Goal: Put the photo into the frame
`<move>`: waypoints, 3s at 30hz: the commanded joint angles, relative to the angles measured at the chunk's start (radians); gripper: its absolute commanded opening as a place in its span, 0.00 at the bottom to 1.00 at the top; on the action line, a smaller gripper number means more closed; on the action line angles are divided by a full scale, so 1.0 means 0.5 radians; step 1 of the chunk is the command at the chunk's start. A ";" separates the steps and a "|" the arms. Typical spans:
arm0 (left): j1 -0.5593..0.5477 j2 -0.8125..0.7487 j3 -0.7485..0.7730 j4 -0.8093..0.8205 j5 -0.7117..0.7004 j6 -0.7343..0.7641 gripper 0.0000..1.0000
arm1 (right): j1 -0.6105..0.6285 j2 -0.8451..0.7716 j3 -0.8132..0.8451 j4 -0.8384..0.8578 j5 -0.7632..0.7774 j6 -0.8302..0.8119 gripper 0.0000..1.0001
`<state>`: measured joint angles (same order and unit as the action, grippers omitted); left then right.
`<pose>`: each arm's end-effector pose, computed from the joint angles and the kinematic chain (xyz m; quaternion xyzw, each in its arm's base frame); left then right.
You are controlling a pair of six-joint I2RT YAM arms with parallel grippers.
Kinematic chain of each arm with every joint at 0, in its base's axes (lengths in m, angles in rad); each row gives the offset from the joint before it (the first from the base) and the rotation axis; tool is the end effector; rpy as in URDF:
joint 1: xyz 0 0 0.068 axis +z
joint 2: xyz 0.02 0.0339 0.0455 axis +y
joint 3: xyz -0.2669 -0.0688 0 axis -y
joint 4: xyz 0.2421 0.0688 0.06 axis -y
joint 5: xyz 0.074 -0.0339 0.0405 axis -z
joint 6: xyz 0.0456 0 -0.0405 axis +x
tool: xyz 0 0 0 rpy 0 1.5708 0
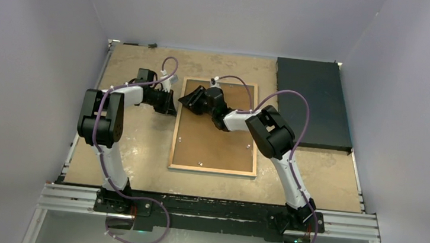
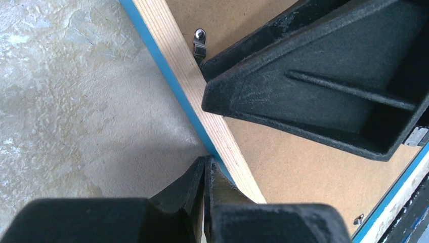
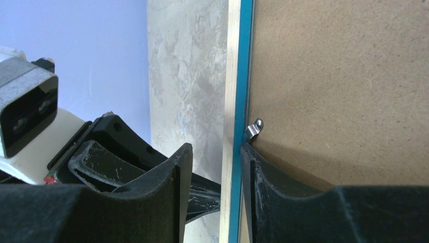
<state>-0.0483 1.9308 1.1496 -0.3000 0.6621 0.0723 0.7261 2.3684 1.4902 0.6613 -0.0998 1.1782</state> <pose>0.3781 -0.0463 0.1384 0.1339 0.9111 -0.3126 0.2330 0.3921 0.3542 0.1262 0.1440 0.7657 0.5322 0.3312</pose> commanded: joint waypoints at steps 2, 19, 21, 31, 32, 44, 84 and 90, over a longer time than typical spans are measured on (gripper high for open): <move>0.015 -0.048 0.036 -0.083 0.078 0.082 0.00 | 0.010 -0.159 -0.181 0.333 -0.113 0.019 0.46; 0.148 -0.363 -0.084 -0.500 0.151 0.395 0.24 | 0.020 -0.837 -0.878 0.017 -0.418 -0.627 0.54; 0.143 -0.369 -0.127 -0.497 0.222 0.408 0.33 | 0.033 -0.885 -0.974 0.038 -0.490 -0.739 0.55; 0.109 -0.258 -0.154 -0.528 0.292 0.484 0.36 | 0.112 -0.871 -1.072 0.041 -0.643 -0.944 0.54; 0.109 -0.246 -0.156 -0.524 0.282 0.482 0.35 | 0.118 -0.850 -1.061 0.046 -0.659 -0.942 0.54; 0.032 -0.153 -0.187 -0.405 0.232 0.422 0.22 | 0.220 -0.693 -0.926 -0.001 -0.686 -0.972 0.53; -0.024 -0.208 -0.201 -0.344 0.216 0.349 0.19 | 0.333 -0.562 -0.855 0.006 -0.350 -0.825 0.50; -0.023 -0.225 -0.177 -0.382 0.212 0.359 0.19 | 0.333 -0.621 -0.873 0.036 -0.387 -0.830 0.50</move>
<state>-0.0422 1.8500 1.0580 -0.4904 0.7513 0.2459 0.8898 2.0739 1.0653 0.7017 -0.3275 0.7704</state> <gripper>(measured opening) 0.190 0.496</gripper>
